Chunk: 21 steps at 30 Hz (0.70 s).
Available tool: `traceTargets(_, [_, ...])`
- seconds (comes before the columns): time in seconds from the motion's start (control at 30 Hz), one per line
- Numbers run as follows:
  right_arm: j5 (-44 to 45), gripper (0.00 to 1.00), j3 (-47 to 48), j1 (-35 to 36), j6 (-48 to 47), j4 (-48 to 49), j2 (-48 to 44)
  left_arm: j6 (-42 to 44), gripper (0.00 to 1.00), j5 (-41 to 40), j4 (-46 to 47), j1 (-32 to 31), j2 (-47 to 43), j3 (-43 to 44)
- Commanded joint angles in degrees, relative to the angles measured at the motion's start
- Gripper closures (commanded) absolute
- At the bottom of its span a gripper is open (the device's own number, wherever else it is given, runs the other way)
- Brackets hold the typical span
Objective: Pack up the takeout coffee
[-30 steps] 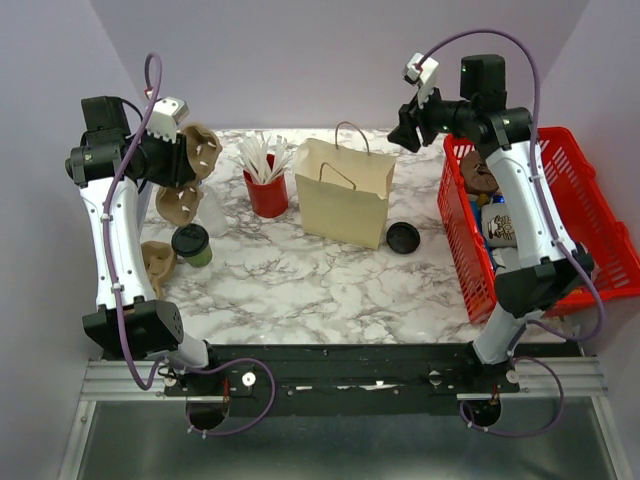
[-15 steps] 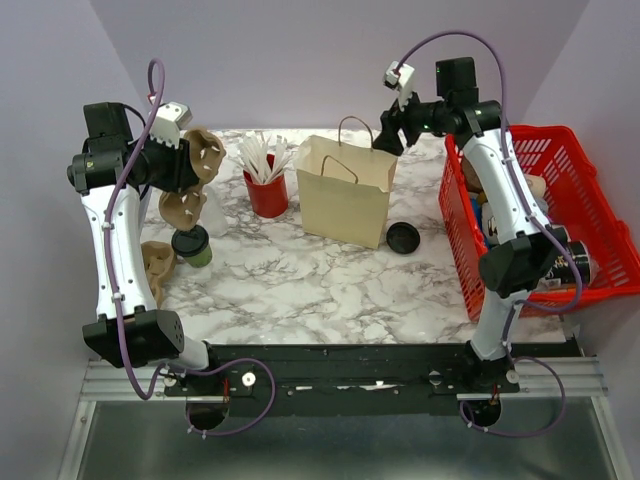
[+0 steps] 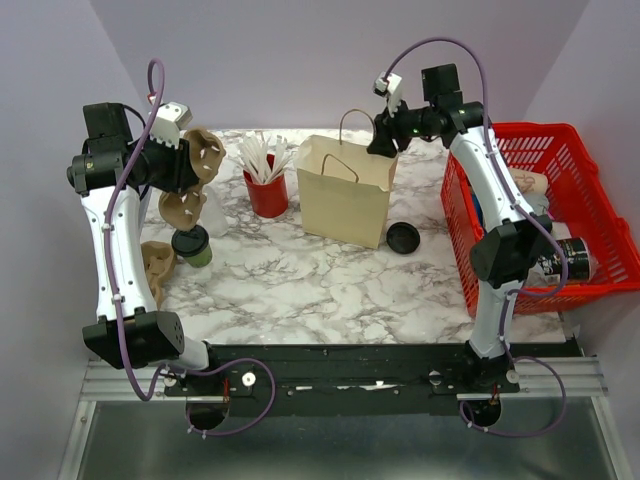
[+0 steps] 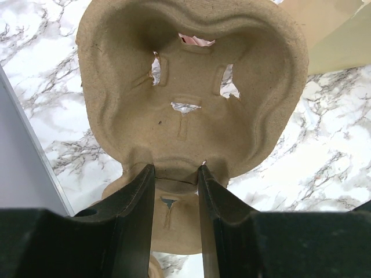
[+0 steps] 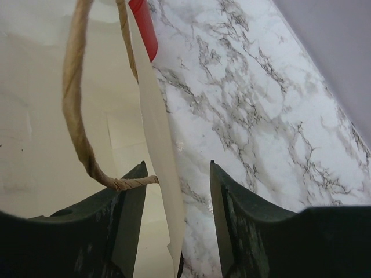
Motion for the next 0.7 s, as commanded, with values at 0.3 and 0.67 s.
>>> traceTargets(0.3, [1.2,0.67,-0.8,0.3,-1.5,-2.8,1.0,1.3,1.0,6.0,2.0,-0.6,-2.9,-0.8])
traceTargets(0.67, [0.9,1.0,-3.6,3.6,-6.5,-2.7,-7.0,0.4,1.0,15.7,4.9,-6.4,-4.6,1.9])
